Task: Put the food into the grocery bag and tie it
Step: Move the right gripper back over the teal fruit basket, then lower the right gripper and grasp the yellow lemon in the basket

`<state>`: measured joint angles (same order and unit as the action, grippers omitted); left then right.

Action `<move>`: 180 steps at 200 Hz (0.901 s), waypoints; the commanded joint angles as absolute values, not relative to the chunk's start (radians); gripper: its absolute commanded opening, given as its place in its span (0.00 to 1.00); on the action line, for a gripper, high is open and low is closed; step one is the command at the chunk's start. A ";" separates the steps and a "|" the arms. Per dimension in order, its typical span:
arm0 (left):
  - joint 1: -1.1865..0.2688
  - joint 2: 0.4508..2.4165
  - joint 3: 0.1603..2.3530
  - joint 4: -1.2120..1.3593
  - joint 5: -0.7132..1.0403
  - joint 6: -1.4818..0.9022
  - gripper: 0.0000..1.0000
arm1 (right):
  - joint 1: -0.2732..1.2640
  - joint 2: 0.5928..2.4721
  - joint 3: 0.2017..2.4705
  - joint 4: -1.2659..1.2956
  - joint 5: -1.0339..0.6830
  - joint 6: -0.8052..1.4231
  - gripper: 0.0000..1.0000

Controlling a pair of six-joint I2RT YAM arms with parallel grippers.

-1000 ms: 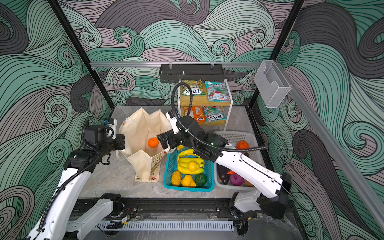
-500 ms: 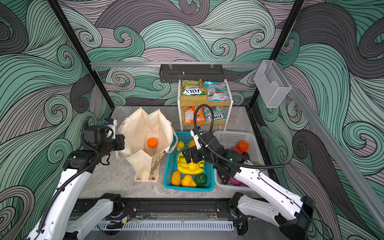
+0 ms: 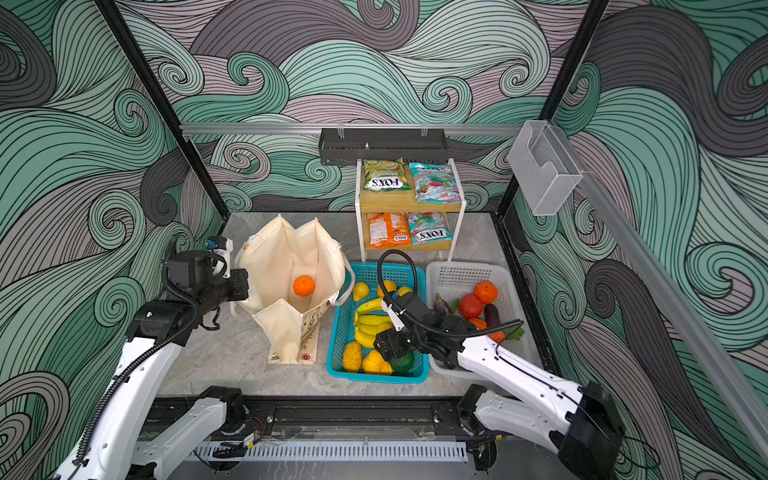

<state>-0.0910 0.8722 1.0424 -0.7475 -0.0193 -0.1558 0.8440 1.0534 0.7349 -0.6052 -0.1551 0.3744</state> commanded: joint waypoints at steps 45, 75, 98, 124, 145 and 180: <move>-0.084 0.865 1.045 -0.725 -0.049 -0.138 0.00 | 0.874 1.165 0.669 -0.478 -0.250 0.403 0.78; -0.084 0.869 1.046 -0.726 -0.036 -0.141 0.00 | 0.902 1.215 0.660 -0.450 -0.184 0.402 0.75; -0.084 0.871 1.046 -0.726 -0.035 -0.142 0.00 | 0.924 1.257 0.658 -0.426 -0.154 0.399 0.73; -0.084 0.870 1.045 -0.723 -0.032 -0.141 0.00 | 0.931 1.306 0.658 -0.407 -0.156 0.398 0.73; -0.084 0.871 1.047 -0.727 -0.025 -0.141 0.00 | 0.933 1.333 0.651 -0.378 -0.158 0.395 0.75; -0.084 0.869 1.047 -0.726 -0.022 -0.141 0.00 | 0.933 1.345 0.658 -0.380 -0.174 0.388 0.78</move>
<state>-0.0910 0.8734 1.0424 -0.7475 -0.0189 -0.1497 0.9314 1.3323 0.6655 -0.3416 -0.1837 0.3965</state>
